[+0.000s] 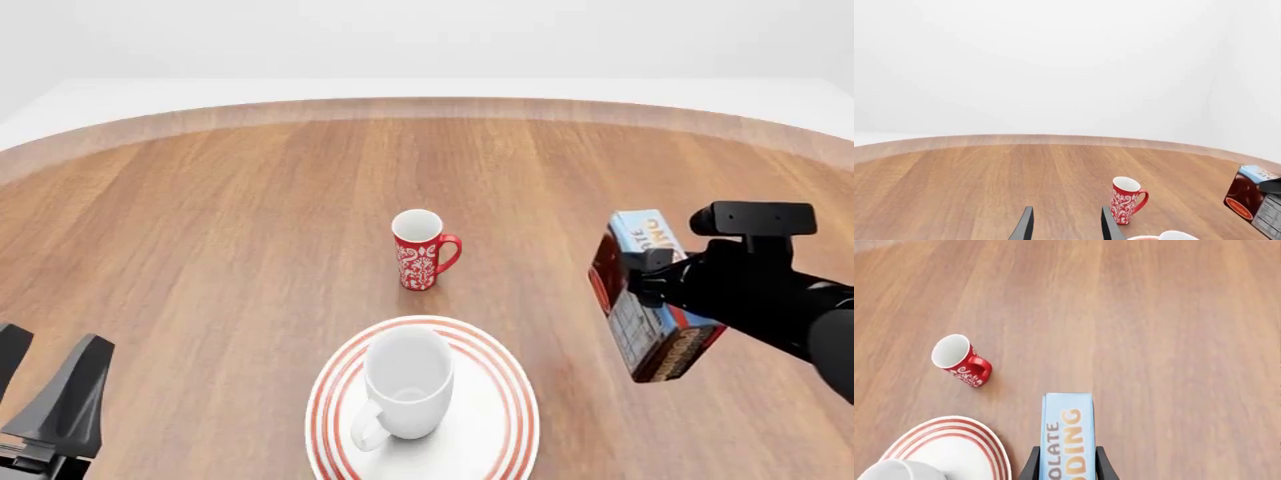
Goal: Pick up the white mug and put it on the plate, and put the chocolate pudding to the right of the plate.
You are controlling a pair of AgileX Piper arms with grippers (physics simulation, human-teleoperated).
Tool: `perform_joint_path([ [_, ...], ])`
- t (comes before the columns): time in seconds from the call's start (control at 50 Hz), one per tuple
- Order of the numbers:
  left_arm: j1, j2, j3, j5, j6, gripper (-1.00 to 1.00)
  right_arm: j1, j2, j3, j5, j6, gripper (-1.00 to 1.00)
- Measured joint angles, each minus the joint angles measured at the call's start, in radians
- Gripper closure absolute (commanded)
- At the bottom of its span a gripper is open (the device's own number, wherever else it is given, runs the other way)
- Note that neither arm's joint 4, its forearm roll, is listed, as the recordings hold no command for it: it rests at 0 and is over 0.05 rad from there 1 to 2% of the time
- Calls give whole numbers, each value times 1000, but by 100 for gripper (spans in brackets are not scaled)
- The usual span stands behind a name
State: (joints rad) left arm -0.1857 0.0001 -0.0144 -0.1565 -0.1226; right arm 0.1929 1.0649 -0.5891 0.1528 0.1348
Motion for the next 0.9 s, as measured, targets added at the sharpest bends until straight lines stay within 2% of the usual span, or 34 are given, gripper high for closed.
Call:
perform_joint_path([
  [0.58, -2, 0, -1, -2, 0, -100, -12, -153, 113, 87, 16, 100],
  [0.9, -3, 0, -2, -3, -2, -100, -19, -225, 174, 125, 45, 100],
])
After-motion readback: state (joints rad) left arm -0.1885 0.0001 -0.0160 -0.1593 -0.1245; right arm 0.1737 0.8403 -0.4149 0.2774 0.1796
